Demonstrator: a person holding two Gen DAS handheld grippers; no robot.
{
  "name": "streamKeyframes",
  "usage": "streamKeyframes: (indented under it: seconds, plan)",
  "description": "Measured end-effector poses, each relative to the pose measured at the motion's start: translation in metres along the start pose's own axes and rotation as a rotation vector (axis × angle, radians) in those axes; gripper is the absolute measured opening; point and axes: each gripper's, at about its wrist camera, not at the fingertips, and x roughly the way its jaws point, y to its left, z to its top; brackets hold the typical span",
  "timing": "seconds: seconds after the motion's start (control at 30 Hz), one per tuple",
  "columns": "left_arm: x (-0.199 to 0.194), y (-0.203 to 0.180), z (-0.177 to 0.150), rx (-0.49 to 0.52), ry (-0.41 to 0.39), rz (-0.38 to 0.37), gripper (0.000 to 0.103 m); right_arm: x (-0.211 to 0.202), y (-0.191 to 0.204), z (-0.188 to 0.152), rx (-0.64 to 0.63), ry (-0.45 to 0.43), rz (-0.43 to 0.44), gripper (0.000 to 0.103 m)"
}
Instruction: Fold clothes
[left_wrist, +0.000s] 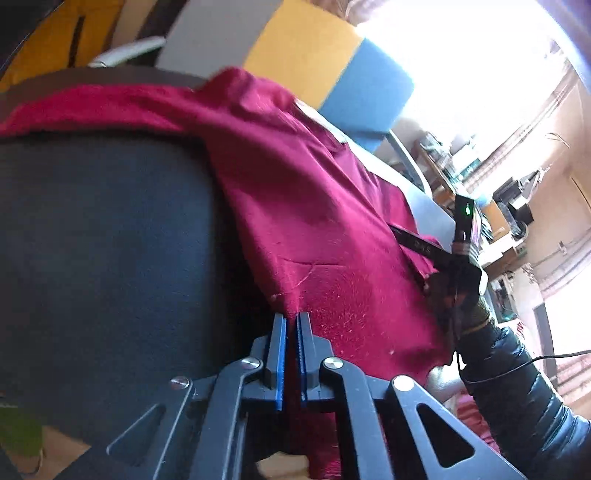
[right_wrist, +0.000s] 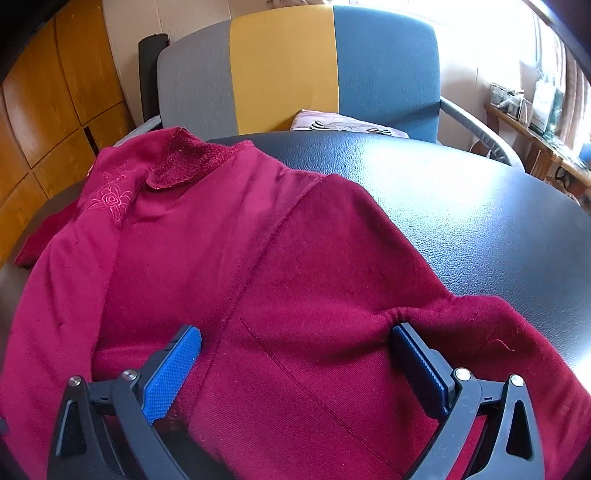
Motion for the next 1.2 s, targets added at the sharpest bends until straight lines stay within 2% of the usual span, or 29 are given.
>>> streamKeyframes:
  seconds: [0.13,0.27,0.3,0.33,0.4,0.47,0.5,0.57,0.67,0.87,1.03,1.1,1.13,1.2]
  plan:
    - [-0.044,0.038,-0.005,-0.038,-0.084,0.123,0.000,0.000,0.003,-0.001,-0.002,0.002,-0.006,0.103]
    - [-0.074,0.081,-0.003,-0.101,-0.137,0.299,0.000,0.001,0.007,0.000,-0.008,0.007,-0.018,0.103]
    - [-0.076,0.088,-0.003,-0.109,-0.133,0.305,0.000,0.001,0.008,0.000,-0.009,0.008,-0.020,0.103]
    - [-0.074,0.091,-0.003,-0.119,-0.110,0.257,0.000,0.001,0.008,0.000,-0.010,0.008,-0.022,0.103]
    - [-0.060,0.086,-0.005,-0.125,-0.061,0.177,0.006,0.002,0.009,0.000,-0.011,0.010,-0.025,0.103]
    - [-0.036,0.073,-0.009,-0.115,-0.006,0.105,0.024,0.002,0.010,0.000,-0.012,0.010,-0.028,0.103]
    - [-0.026,0.067,-0.011,-0.114,0.007,0.063,0.026,0.002,0.010,0.000,-0.011,0.009,-0.027,0.103]
    - [-0.007,0.053,-0.013,-0.116,0.027,-0.012,0.036,0.001,0.010,0.000,-0.009,0.007,-0.026,0.103]
    - [0.011,0.045,-0.015,-0.111,0.038,-0.029,0.042,0.001,0.009,0.000,-0.009,0.005,-0.027,0.103]
    - [0.030,0.036,-0.022,-0.063,0.061,-0.028,0.045,0.000,0.009,-0.001,-0.011,0.000,-0.028,0.103]
    - [0.040,0.017,-0.023,0.003,0.052,0.017,0.043,0.000,0.009,-0.001,-0.014,-0.001,-0.032,0.103]
    - [0.041,0.013,-0.026,0.047,0.042,0.084,0.024,0.000,0.009,-0.001,-0.015,-0.001,-0.033,0.103]
    - [0.041,0.013,-0.027,0.054,0.039,0.096,0.010,0.000,0.009,0.000,-0.015,-0.001,-0.033,0.103]
    - [0.039,0.017,-0.028,0.037,0.037,0.083,0.007,0.001,0.009,0.000,-0.016,-0.001,-0.035,0.103]
